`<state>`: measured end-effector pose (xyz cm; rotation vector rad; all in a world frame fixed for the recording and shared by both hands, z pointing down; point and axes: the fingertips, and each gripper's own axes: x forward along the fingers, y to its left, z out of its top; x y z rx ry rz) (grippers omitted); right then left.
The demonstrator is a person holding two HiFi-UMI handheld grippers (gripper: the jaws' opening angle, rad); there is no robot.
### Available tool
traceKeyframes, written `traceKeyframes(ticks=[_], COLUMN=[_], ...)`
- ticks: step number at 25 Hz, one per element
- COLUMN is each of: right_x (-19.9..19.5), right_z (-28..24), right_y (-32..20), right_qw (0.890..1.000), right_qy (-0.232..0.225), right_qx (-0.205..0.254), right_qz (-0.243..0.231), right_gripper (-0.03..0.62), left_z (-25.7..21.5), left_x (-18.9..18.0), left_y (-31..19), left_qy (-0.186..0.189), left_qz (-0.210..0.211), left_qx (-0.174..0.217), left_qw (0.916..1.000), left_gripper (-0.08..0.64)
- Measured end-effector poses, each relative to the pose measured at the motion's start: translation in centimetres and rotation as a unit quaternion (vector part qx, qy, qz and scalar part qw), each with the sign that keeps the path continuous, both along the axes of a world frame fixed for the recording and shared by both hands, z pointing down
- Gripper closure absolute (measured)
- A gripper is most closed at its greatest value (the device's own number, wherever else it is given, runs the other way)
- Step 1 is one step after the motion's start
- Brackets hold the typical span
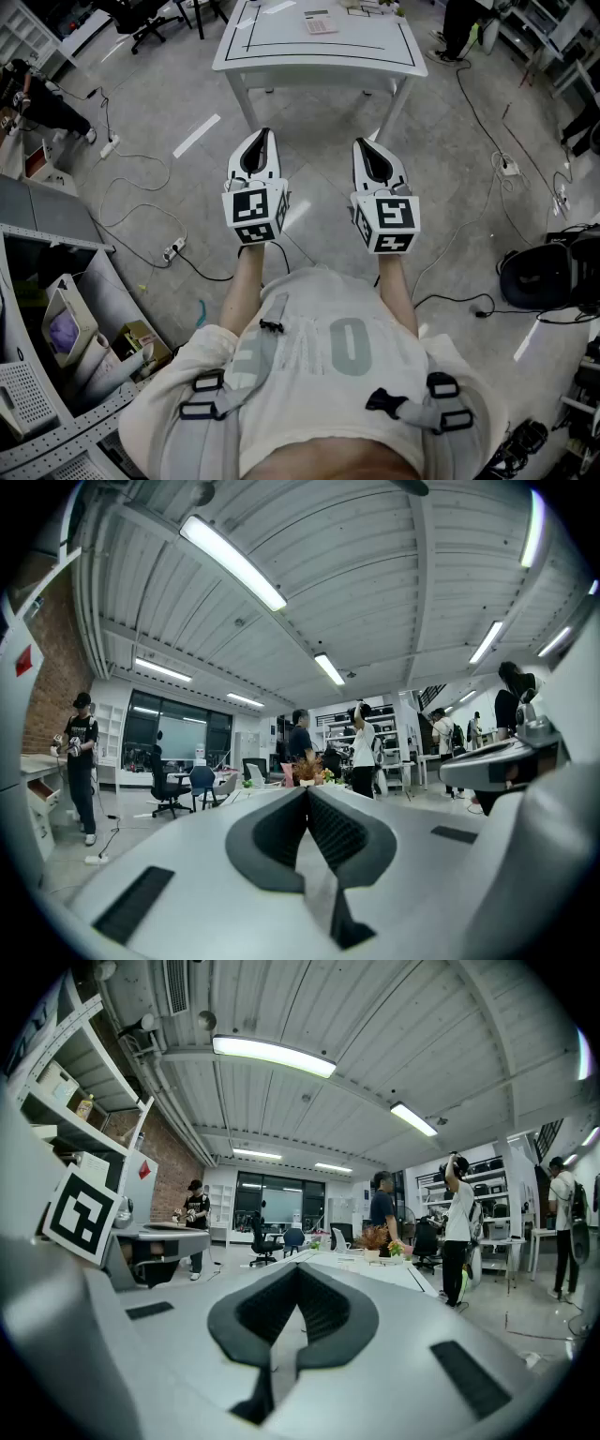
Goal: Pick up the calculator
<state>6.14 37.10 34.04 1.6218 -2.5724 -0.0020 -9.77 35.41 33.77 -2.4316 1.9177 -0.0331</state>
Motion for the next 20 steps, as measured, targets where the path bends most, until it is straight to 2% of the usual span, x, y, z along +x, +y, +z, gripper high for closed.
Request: traceKeyframes(ticks=[8, 15, 20], right_x=[-0.8, 0.2, 0.9], right_z=[-0.4, -0.1, 0.8], right_y=[-0.8, -1.7, -1.9], right_qw=[1.0, 0.999, 0.999], right_qy=[-0.006, -0.04, -0.043], right_qx=[0.004, -0.002, -0.008], right_qz=[-0.01, -0.01, -0.006], right_gripper=[0.588, 0.588, 0.586], left_z=[-0.4, 0.1, 1.0], left_x=[-1.0, 0.1, 0.8], left_y=[-0.9, -1.6, -1.9], left_qy=[0.003, 0.002, 0.001], left_qz=[-0.001, 0.011, 0.02], left_qx=[0.006, 0.0, -0.004], left_qw=[1.0, 0.9999, 0.9998], left_gripper=[0.54, 0.54, 0.54])
